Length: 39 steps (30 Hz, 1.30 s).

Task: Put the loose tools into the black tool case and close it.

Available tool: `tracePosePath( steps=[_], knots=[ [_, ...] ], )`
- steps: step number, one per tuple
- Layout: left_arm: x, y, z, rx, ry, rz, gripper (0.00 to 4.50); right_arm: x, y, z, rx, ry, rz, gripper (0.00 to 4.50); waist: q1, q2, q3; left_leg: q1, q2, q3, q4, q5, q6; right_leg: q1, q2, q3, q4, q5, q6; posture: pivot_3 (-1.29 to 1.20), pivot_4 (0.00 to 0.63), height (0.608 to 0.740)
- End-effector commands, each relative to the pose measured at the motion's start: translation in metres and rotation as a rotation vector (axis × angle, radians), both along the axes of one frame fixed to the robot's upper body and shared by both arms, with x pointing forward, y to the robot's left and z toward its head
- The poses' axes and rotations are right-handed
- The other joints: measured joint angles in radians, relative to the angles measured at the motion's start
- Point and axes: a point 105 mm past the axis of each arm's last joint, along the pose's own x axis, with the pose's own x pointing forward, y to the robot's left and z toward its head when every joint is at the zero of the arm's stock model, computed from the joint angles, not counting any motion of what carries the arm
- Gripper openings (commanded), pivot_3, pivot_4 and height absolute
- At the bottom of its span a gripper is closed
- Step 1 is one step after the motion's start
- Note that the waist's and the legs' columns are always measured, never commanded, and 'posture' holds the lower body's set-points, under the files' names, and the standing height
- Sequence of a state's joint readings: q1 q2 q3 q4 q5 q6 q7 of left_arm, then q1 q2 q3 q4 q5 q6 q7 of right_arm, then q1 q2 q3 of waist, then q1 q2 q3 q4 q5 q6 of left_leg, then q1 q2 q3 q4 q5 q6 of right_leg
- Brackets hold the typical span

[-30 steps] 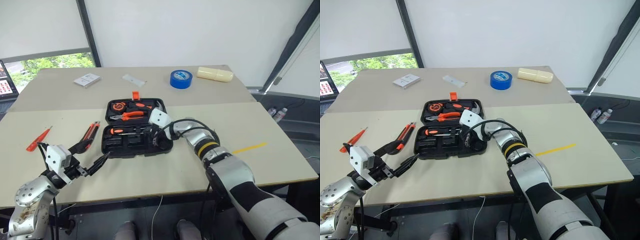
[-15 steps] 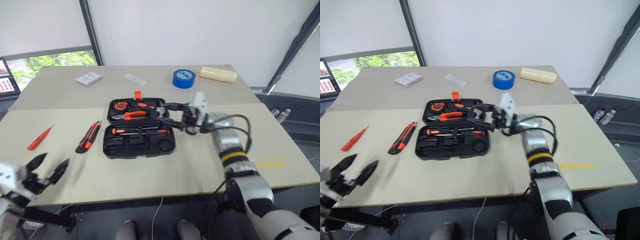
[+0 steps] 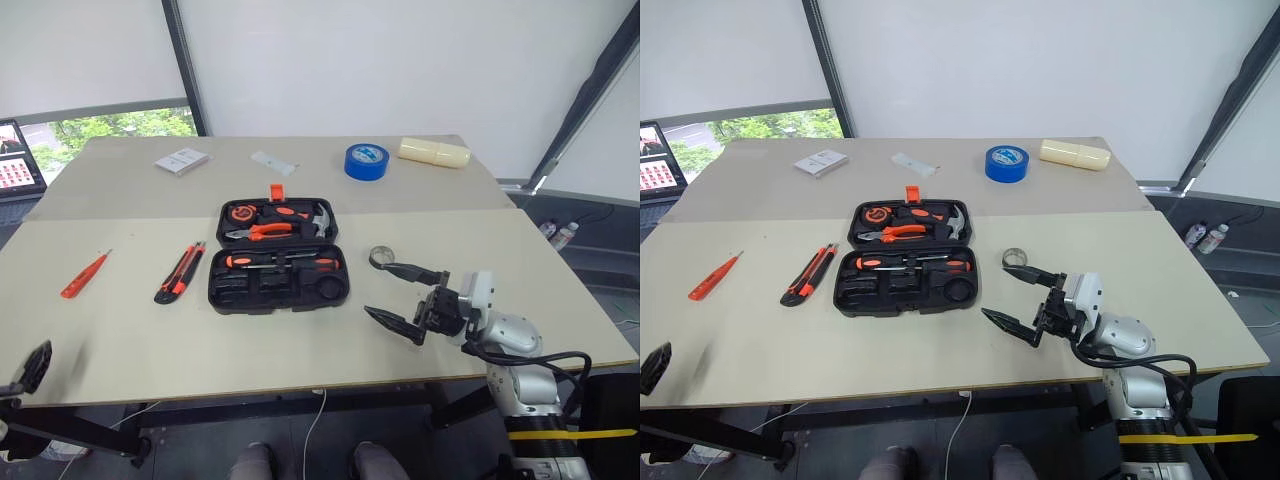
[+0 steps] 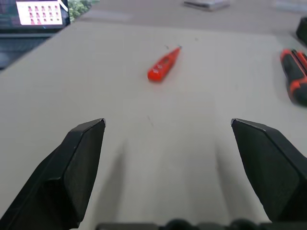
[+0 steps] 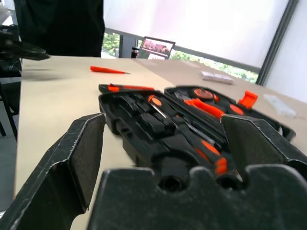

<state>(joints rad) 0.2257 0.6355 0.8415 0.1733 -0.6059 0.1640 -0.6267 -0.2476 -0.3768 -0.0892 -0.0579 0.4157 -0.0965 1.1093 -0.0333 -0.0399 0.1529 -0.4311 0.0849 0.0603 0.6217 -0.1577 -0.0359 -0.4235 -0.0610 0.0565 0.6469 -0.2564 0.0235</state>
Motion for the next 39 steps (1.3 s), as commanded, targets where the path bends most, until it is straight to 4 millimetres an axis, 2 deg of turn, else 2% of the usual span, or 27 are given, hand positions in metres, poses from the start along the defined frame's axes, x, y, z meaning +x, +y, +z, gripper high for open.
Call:
tracePosePath(
  steps=[1,4,7,15,19,25,28,29,30,34,35,36,38,39],
  knots=[
    [0.036,-0.011,0.03,0.012,-0.006,-0.056,4.5,-0.004,0.01,0.033,0.036,-0.099,0.029,4.45,0.003,-0.001,-0.001,0.0,0.0,0.0,0.0,0.0,0.0,0.0,0.0,0.0,0.0,0.0,0.0,0.0,0.15,0.74],
    [0.06,-0.014,0.039,-0.006,0.033,-0.061,4.5,-0.005,0.019,0.047,0.045,-0.13,0.063,4.45,0.003,-0.001,-0.001,-0.001,0.0,0.0,0.0,0.0,0.0,0.001,0.0,0.0,0.0,0.0,0.0,0.0,0.15,0.74],
    [0.081,0.004,0.041,-0.024,0.083,0.024,4.5,-0.007,0.026,0.055,0.049,-0.132,0.093,4.45,0.006,-0.002,-0.001,-0.001,0.0,0.0,0.0,0.0,0.0,0.002,0.002,0.001,0.002,0.004,0.0,0.0,0.15,0.74],
    [0.133,0.015,0.02,-0.009,0.325,0.062,4.5,-0.007,0.038,0.066,0.044,-0.135,0.131,4.45,0.018,-0.004,-0.001,-0.003,-0.001,0.0,-0.007,0.005,0.008,0.0,0.003,0.001,0.0,0.002,0.001,0.0,0.15,0.74],
    [0.15,0.011,0.013,-0.009,0.372,0.081,4.5,-0.007,0.036,0.064,0.027,-0.129,0.115,4.45,0.022,-0.008,0.0,-0.005,-0.001,0.0,-0.007,0.005,0.008,-0.001,0.004,0.001,0.0,0.001,0.002,0.0,0.15,0.74],
    [0.16,0.003,0.009,-0.036,0.385,0.072,4.5,-0.009,0.029,0.064,0.016,-0.122,0.063,4.45,0.023,-0.009,0.0,-0.007,-0.001,0.0,-0.006,0.005,0.008,-0.002,0.003,0.001,0.0,0.001,0.003,0.0,0.15,0.74],
    [0.161,0.001,0.005,-0.055,0.39,0.065,3.59,-0.014,0.026,0.062,0.009,-0.112,0.041,4.5,0.022,-0.009,0.0,-0.007,-0.001,0.0,-0.006,0.005,0.008,-0.002,0.003,0.0,0.001,0.001,0.003,0.0,0.15,0.74],
    [0.161,0.0,0.004,-0.066,0.389,0.061,3.47,-0.015,0.025,0.062,0.007,-0.108,0.034,4.5,0.022,-0.009,0.0,-0.007,-0.001,0.0,-0.006,0.005,0.008,-0.002,0.003,0.0,0.001,0.001,0.003,0.0,0.15,0.74],
    [0.161,-0.001,0.004,-0.073,0.389,0.059,2.84,-0.017,0.024,0.061,0.005,-0.106,0.029,4.5,0.022,-0.009,0.0,-0.007,-0.001,0.0,-0.006,0.005,0.008,-0.002,0.003,0.0,0.001,0.001,0.003,0.0,0.15,0.74],
    [0.16,0.002,0.011,-0.061,0.345,0.038,1.38,-0.02,0.022,0.06,0.0,-0.095,0.024,4.5,0.022,-0.009,0.0,-0.007,-0.001,0.0,-0.005,0.005,0.007,-0.002,0.003,0.0,0.001,0.001,0.003,0.0,0.15,0.74],
    [0.162,0.0,0.019,-0.055,0.287,0.009,0.93,-0.02,0.022,0.059,-0.005,-0.092,0.025,4.5,0.022,-0.009,0.0,-0.007,-0.001,0.0,-0.005,0.006,0.007,-0.002,0.003,0.0,0.001,0.001,0.003,0.0,0.15,0.74],
    [0.166,-0.003,0.037,-0.031,0.183,-0.045,0.65,-0.02,0.02,0.058,-0.012,-0.091,0.025,4.5,0.022,-0.009,0.0,-0.007,-0.001,-0.001,-0.005,0.006,0.007,-0.002,0.003,0.0,0.001,0.001,0.003,0.0,0.15,0.74],
    [0.167,-0.012,0.062,0.02,0.038,-0.161,0.65,-0.019,0.016,0.056,-0.032,-0.092,0.027,4.5,0.023,-0.012,0.0,-0.007,-0.001,-0.001,-0.005,0.006,0.006,-0.002,0.003,0.0,0.001,0.001,0.003,0.0,0.15,0.74],
    [0.166,-0.017,0.069,0.041,-0.001,-0.214,0.65,-0.019,0.014,0.056,-0.043,-0.093,0.028,4.5,0.023,-0.012,0.0,-0.007,-0.001,-0.001,-0.005,0.006,0.006,-0.002,0.003,0.0,0.001,0.001,0.003,0.0,0.15,0.74]
  ],
)
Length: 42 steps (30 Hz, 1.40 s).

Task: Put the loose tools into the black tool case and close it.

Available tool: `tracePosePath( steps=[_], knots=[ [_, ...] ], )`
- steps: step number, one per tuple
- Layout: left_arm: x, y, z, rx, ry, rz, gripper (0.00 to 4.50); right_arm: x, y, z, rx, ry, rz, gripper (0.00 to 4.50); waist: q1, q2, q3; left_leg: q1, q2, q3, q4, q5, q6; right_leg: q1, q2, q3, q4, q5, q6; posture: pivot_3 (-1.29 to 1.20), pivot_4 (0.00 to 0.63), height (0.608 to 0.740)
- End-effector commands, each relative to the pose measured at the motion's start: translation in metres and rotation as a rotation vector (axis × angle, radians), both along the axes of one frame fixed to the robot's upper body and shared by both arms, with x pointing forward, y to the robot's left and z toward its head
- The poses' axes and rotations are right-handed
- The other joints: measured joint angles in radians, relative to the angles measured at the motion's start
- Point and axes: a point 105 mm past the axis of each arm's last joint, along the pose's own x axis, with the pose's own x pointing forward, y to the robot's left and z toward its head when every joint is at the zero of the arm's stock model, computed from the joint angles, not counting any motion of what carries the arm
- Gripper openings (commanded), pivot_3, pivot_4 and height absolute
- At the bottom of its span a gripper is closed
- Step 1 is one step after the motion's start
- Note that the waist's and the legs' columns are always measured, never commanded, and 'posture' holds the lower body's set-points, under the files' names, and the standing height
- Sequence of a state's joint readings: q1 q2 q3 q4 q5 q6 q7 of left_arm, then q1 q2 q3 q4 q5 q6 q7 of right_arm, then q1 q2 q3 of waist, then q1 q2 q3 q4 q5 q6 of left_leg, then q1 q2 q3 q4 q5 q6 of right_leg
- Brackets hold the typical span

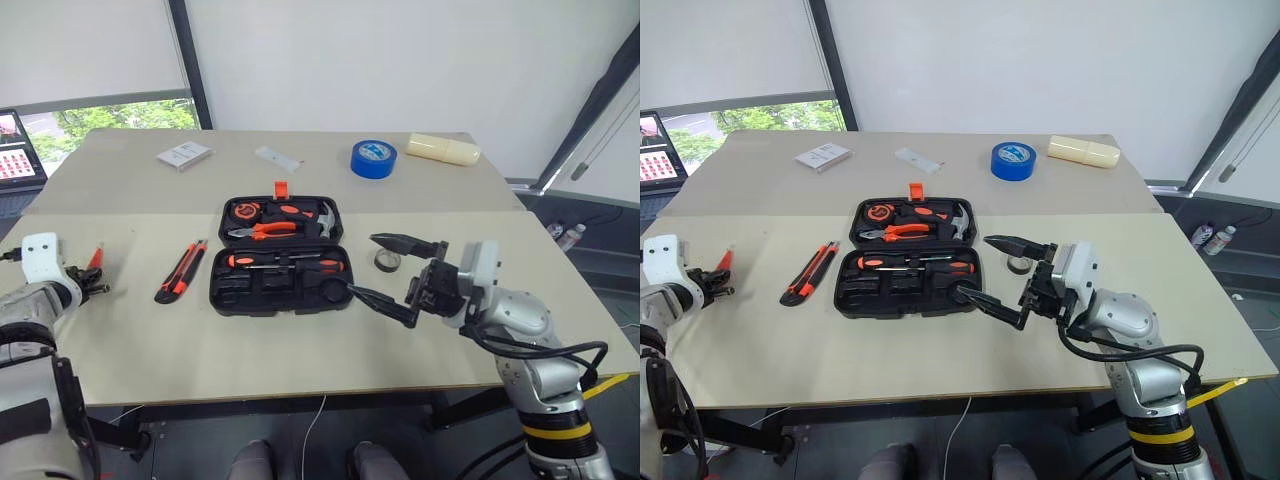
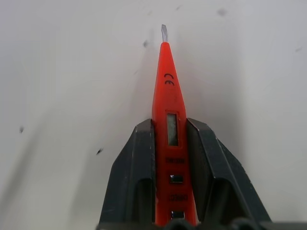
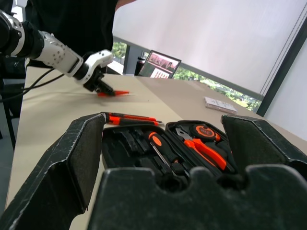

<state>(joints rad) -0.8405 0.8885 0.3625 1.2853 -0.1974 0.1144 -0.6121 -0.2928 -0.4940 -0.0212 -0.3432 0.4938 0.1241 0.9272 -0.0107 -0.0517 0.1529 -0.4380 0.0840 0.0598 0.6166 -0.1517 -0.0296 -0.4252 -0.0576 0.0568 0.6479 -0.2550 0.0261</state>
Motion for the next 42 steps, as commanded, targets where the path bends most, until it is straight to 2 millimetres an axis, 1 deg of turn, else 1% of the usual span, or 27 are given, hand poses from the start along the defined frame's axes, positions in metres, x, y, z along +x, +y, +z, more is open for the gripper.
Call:
tracePosePath(
  steps=[1,2,3,5,7,9,10,11,15,19,22,25,31,34,37,42],
  knots=[
    [0.001,-0.023,0.059,0.106,-0.278,-0.29,0.65,-0.003,-0.012,0.008,-0.026,-0.042,0.005,4.5,0.0,-0.001,0.0,0.0,0.0,0.0,0.0,0.0,0.0,0.0,0.0,0.0,0.0,0.0,0.0,0.0,0.15,0.74],
    [0.0,-0.038,0.064,0.142,-0.296,-0.42,0.65,-0.001,-0.016,0.008,-0.044,-0.042,0.008,4.5,0.001,-0.001,0.0,0.0,0.0,0.0,0.0,0.0,0.0,0.0,0.0,0.0,0.0,0.0,0.0,0.0,0.15,0.74],
    [-0.001,-0.048,0.065,0.165,-0.303,-0.503,0.65,0.0,-0.018,0.007,-0.055,-0.042,0.009,4.5,0.003,-0.001,0.0,0.0,0.0,0.0,0.0,0.0,0.0,0.001,0.0,0.0,0.0,0.0,0.0,0.0,0.15,0.74],
    [-0.009,-0.088,0.068,0.235,-0.291,-0.818,0.65,0.005,-0.023,0.006,-0.102,-0.027,0.029,4.5,0.006,-0.001,0.0,0.0,0.0,0.0,0.0,0.0,0.0,0.001,-0.001,0.0,-0.001,0.0,0.0,0.0,0.15,0.74],
    [-0.019,-0.118,0.061,0.315,-0.216,-1.067,0.65,0.01,-0.027,0.004,-0.14,-0.007,0.051,4.5,0.007,0.0,0.0,0.0,0.0,0.0,0.0,0.0,0.0,0.001,-0.001,0.0,0.0,0.0,0.0,0.0,0.15,0.74],
    [-0.027,-0.145,0.053,0.415,-0.13,-1.257,0.65,0.015,-0.028,-0.001,-0.191,0.028,0.081,4.5,0.006,0.0,0.0,0.0,0.0,0.0,0.001,0.0,0.0,0.001,0.0,0.0,0.0,0.0,0.0,0.0,0.15,0.74],
    [-0.027,-0.155,0.05,0.454,-0.101,-1.316,0.65,0.018,-0.029,-0.003,-0.218,0.039,0.096,4.5,0.006,0.0,0.0,0.0,0.0,0.0,0.002,0.0,0.0,0.002,0.0,0.0,0.0,0.0,0.0,0.0,0.15,0.74],
    [-0.028,-0.161,0.049,0.476,-0.084,-1.347,0.65,0.02,-0.029,-0.005,-0.236,0.044,0.105,4.5,0.005,0.0,0.0,0.0,0.0,0.0,0.002,0.0,0.0,0.001,0.0,0.0,0.001,0.0,0.0,0.0,0.15,0.74],
    [-0.015,-0.19,0.04,0.581,-0.05,-1.443,0.65,0.038,-0.029,-0.011,-0.297,0.076,0.121,4.5,0.005,0.0,0.001,-0.001,0.0,0.0,0.008,0.0,0.001,0.002,0.0,0.0,0.002,0.0,0.001,0.0,0.15,0.74],
    [-0.002,-0.201,0.031,0.653,-0.018,-1.443,0.65,0.044,-0.026,-0.012,-0.313,0.059,0.135,4.5,0.002,0.0,0.001,-0.003,0.0,0.0,0.012,0.0,0.001,0.002,0.0,0.002,0.002,0.002,0.004,0.0,0.15,0.74],
    [0.005,-0.214,0.023,0.69,0.007,-1.465,0.65,0.041,-0.022,-0.014,-0.297,0.055,0.148,4.5,0.002,0.0,0.001,-0.003,0.0,0.0,0.012,0.0,0.001,0.002,0.0,0.002,0.002,0.002,0.004,0.0,0.15,0.74],
    [0.011,-0.218,0.015,0.733,0.035,-1.453,0.65,0.037,-0.022,-0.017,-0.288,0.059,0.143,4.5,0.003,0.001,0.001,-0.003,0.0,-0.001,0.012,0.0,0.001,0.002,0.0,0.002,0.002,0.002,0.004,0.0,0.15,0.74],
    [0.019,-0.231,0.007,0.765,0.032,-1.455,0.65,0.032,-0.024,-0.021,-0.277,0.073,0.125,4.5,0.008,0.001,0.001,-0.003,0.0,-0.001,0.012,0.0,0.001,0.002,0.0,0.002,0.002,0.002,0.004,0.0,0.15,0.74],
    [0.026,-0.236,0.005,0.78,0.036,-1.425,0.65,0.03,-0.024,-0.021,-0.272,0.078,0.12,4.5,0.008,0.001,0.001,-0.003,0.0,-0.001,0.013,0.0,0.001,0.002,0.0,0.002,0.003,0.002,0.004,0.0,0.15,0.74],
    [0.028,-0.239,0.002,0.787,0.06,-1.438,0.65,0.029,-0.023,-0.021,-0.267,0.084,0.117,4.5,0.009,0.001,0.001,-0.003,0.0,-0.001,0.014,0.0,0.001,0.002,0.0,0.002,0.003,0.002,0.005,0.0,0.15,0.74],
    [0.029,-0.234,-0.005,0.869,0.126,-1.446,0.65,0.027,-0.022,-0.024,-0.262,0.096,0.113,4.5,0.012,0.001,0.001,-0.003,0.0,-0.001,0.015,0.0,0.001,0.002,0.0,0.002,0.004,0.002,0.005,0.0,0.15,0.74]
  ],
)
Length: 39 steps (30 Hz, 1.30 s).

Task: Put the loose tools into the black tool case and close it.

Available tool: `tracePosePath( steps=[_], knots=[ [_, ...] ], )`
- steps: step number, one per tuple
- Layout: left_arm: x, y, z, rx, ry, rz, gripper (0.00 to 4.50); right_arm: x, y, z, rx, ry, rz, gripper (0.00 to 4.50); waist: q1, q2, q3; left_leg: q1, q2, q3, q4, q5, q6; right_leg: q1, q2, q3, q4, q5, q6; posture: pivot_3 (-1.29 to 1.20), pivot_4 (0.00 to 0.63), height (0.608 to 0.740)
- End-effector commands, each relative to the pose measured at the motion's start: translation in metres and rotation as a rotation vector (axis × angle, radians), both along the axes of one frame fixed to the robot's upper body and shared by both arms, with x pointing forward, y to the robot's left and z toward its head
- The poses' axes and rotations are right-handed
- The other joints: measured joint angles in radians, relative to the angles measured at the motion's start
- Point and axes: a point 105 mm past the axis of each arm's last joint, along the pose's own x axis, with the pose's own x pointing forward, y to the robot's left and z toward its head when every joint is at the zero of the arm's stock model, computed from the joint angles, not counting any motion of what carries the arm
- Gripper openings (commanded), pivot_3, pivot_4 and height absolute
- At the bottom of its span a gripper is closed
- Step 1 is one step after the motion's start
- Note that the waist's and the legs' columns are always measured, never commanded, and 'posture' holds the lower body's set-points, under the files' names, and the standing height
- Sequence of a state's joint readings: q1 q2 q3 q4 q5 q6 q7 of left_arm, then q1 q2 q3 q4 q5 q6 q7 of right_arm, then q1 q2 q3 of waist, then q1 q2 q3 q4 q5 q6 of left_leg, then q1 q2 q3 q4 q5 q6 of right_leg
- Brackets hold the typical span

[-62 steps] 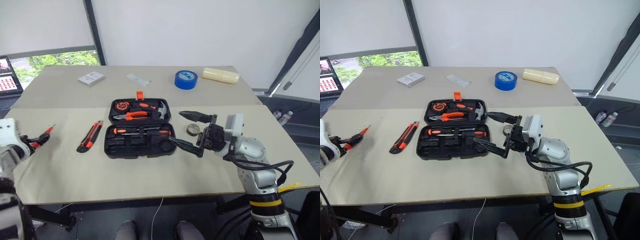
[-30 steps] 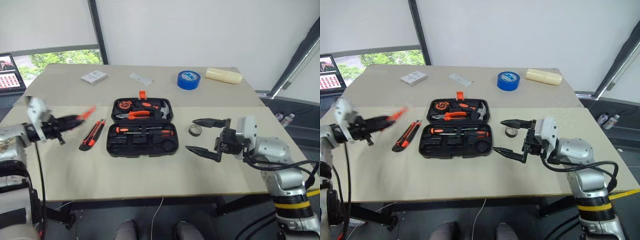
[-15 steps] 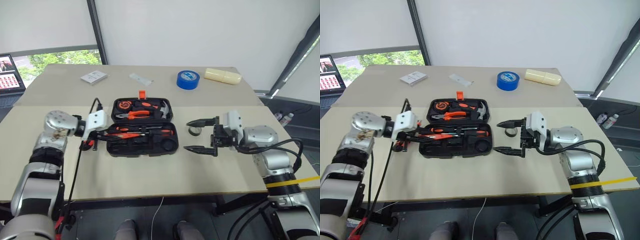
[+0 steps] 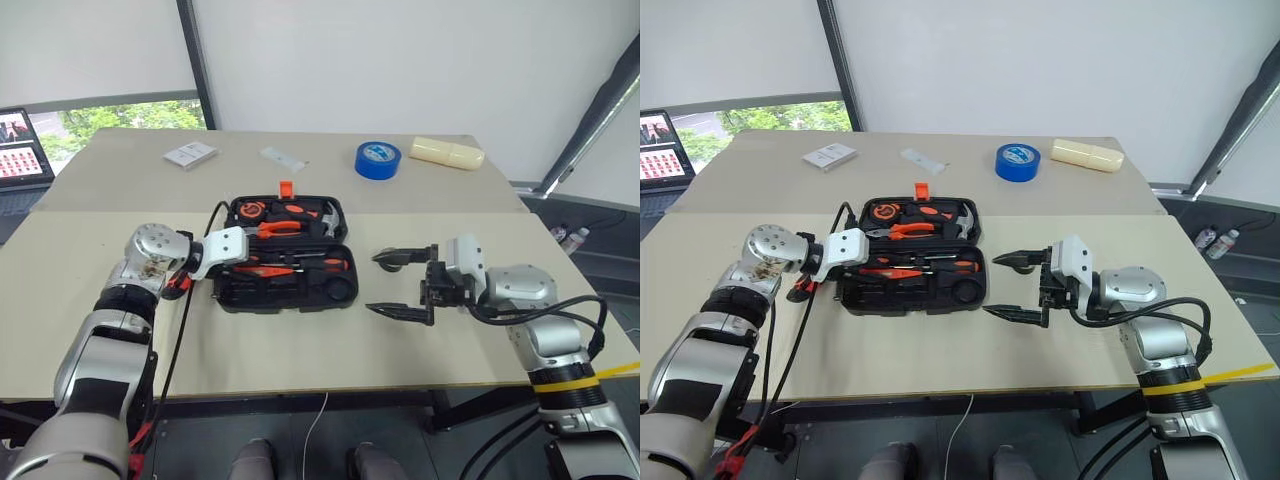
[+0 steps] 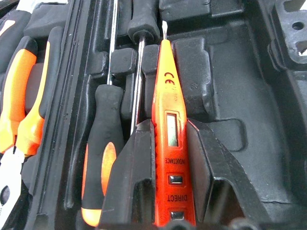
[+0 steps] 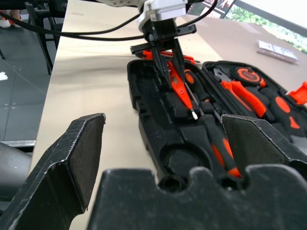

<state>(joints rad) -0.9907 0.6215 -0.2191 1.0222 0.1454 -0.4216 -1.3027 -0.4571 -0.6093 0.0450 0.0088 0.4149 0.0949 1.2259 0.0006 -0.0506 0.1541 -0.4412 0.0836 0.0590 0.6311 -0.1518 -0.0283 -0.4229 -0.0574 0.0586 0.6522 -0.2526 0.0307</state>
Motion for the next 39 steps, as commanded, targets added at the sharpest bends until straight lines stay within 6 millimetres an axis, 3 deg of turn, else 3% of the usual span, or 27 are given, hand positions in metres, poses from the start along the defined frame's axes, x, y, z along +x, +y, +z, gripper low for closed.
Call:
tracePosePath(
  steps=[1,10,17,18,23,27,32,37,39],
  knots=[
    [0.001,0.01,-0.001,0.101,-0.011,0.003,0.65,-0.004,-0.001,0.013,0.019,-0.045,-0.001,4.5,0.0,0.0,0.0,0.0,0.0,0.0,0.001,0.0,0.0,0.0,0.0,0.0,0.001,0.0,0.0,0.0,0.15,0.74],
    [-0.007,0.033,-0.012,0.192,0.055,0.023,0.65,-0.005,-0.004,0.015,0.014,-0.033,-0.011,4.5,-0.015,0.0,0.0,0.002,0.0,0.0,0.003,0.0,0.0,0.0,0.0,0.001,0.006,-0.001,0.001,0.0,0.15,0.74],
    [-0.006,0.02,-0.016,0.1,0.072,0.026,0.65,-0.005,-0.004,0.014,0.014,-0.023,-0.012,4.5,-0.016,0.0,0.0,0.003,0.0,0.0,0.003,0.0,0.0,0.0,0.001,0.002,0.009,-0.002,0.001,0.0,0.15,0.74],
    [-0.006,0.016,-0.013,0.063,0.073,0.02,1.49,-0.005,-0.004,0.014,0.013,-0.021,-0.012,4.5,-0.015,0.0,0.0,0.003,0.0,0.0,0.003,0.0,0.0,0.0,0.001,0.002,0.009,-0.002,0.001,0.0,0.15,0.74],
    [-0.001,0.017,0.024,-0.168,-0.052,0.026,3.3,-0.005,-0.005,0.015,0.016,-0.014,-0.012,4.5,-0.016,0.0,0.0,0.002,0.0,0.0,0.003,0.0,0.0,-0.001,0.001,0.002,0.008,-0.002,0.001,0.0,0.15,0.74],
    [-0.004,0.022,0.036,-0.346,-0.021,0.052,3.3,-0.004,-0.006,0.016,0.024,-0.014,-0.016,4.5,-0.014,0.0,0.001,0.001,0.0,0.0,0.003,0.0,0.0,-0.002,0.001,0.002,0.009,-0.002,0.0,0.0,0.15,0.74],
    [0.0,0.012,0.022,-0.403,0.023,0.091,1.94,-0.004,-0.003,0.017,0.048,-0.016,-0.022,4.5,-0.008,0.0,0.001,0.001,0.0,0.0,0.004,0.0,0.0,-0.001,0.0,0.002,0.009,-0.002,0.001,0.0,0.15,0.74],
    [-0.006,0.007,0.006,-0.387,0.04,0.071,0.08,-0.004,-0.003,0.018,0.064,-0.02,-0.036,4.5,-0.009,0.0,0.001,0.001,0.0,0.0,0.004,0.0,0.0,-0.001,0.001,0.002,0.008,-0.002,0.0,0.0,0.15,0.74],
    [-0.009,0.006,0.004,-0.41,0.056,0.055,0.08,-0.003,-0.003,0.019,0.071,-0.023,-0.044,4.5,-0.012,0.0,0.001,0.001,0.0,0.0,0.004,0.0,0.0,-0.001,0.001,0.002,0.009,-0.002,0.0,0.0,0.15,0.74]
  ],
)
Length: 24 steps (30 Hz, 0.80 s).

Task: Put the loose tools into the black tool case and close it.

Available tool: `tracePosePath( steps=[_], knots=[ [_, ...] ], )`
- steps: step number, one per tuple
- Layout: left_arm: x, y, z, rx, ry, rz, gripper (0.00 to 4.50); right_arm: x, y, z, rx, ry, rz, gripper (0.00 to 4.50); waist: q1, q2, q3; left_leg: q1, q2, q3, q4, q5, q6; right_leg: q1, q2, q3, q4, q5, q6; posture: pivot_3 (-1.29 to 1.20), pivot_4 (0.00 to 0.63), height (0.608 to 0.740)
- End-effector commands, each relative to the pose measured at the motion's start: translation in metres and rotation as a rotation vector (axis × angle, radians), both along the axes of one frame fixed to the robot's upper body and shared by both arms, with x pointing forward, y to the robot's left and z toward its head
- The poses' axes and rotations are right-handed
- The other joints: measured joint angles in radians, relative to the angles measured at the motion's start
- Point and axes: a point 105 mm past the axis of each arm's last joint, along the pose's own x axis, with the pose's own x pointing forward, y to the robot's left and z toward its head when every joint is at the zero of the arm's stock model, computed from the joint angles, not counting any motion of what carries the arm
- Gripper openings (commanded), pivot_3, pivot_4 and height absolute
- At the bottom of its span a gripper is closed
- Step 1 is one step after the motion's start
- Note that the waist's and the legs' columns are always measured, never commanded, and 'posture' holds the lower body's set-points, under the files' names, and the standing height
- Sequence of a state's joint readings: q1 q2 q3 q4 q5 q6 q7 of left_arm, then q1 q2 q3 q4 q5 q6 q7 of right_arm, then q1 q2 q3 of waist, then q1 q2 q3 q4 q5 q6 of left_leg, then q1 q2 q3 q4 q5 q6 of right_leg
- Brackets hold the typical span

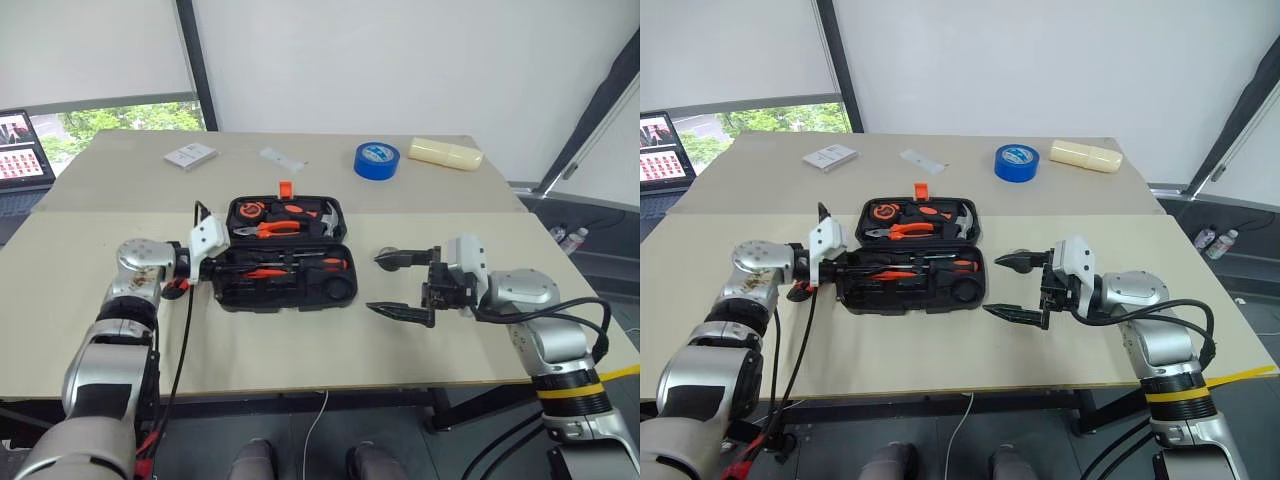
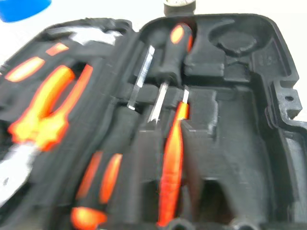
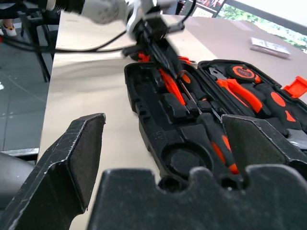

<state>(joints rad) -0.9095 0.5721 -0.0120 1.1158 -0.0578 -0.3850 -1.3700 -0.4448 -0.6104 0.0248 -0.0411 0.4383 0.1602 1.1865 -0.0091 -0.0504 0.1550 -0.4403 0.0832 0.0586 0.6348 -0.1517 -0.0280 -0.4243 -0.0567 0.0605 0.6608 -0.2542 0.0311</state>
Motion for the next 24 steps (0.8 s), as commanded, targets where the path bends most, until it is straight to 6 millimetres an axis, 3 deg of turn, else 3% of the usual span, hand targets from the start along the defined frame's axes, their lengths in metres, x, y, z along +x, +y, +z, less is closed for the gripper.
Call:
tracePosePath(
  steps=[1,4,7,11,17,24],
  knots=[
    [-0.002,-0.003,0.012,-0.024,-0.048,-0.037,0.08,-0.002,-0.003,0.013,0.042,-0.045,-0.016,4.5,-0.002,0.0,0.0,0.0,0.0,0.0,0.0,0.0,0.0,0.0,0.0,0.0,0.0,0.0,0.0,0.0,0.15,0.74],
    [-0.004,-0.002,0.014,-0.053,-0.073,-0.046,0.08,-0.004,-0.003,0.012,0.05,-0.046,-0.025,4.5,-0.002,0.0,0.0,0.0,0.0,0.0,0.0,0.0,0.0,0.0,0.0,0.0,0.0,0.0,0.0,0.0,0.15,0.74],
    [-0.004,0.002,0.001,0.054,-0.076,-0.029,0.08,-0.005,-0.003,0.011,0.055,-0.043,-0.028,4.5,-0.002,0.0,0.0,0.0,0.0,0.0,0.0,0.0,0.0,0.0,0.0,0.0,0.0,0.0,0.0,0.0,0.15,0.74],
    [0.006,0.003,-0.002,0.117,-0.112,0.037,0.08,-0.005,-0.002,0.011,0.06,-0.041,-0.031,4.5,-0.002,0.0,0.0,0.0,0.0,0.0,0.0,0.0,0.0,0.0,0.0,0.0,0.0,0.0,0.0,0.0,0.15,0.74],
    [0.013,-0.005,0.003,0.076,-0.107,0.059,0.08,-0.006,-0.001,0.011,0.065,-0.039,-0.033,4.5,0.001,0.0,0.0,0.0,0.0,0.0,0.0,0.0,0.0,0.001,0.0,0.0,0.0,0.0,0.0,0.0,0.15,0.74],
    [0.006,-0.003,-0.016,0.148,-0.024,0.026,0.08,-0.006,-0.003,0.01,0.066,-0.034,-0.042,4.5,0.006,0.0,0.0,0.0,0.0,0.0,0.001,0.0,0.0,0.001,0.0,0.0,0.0,0.0,0.0,0.0,0.15,0.74]
  ],
)
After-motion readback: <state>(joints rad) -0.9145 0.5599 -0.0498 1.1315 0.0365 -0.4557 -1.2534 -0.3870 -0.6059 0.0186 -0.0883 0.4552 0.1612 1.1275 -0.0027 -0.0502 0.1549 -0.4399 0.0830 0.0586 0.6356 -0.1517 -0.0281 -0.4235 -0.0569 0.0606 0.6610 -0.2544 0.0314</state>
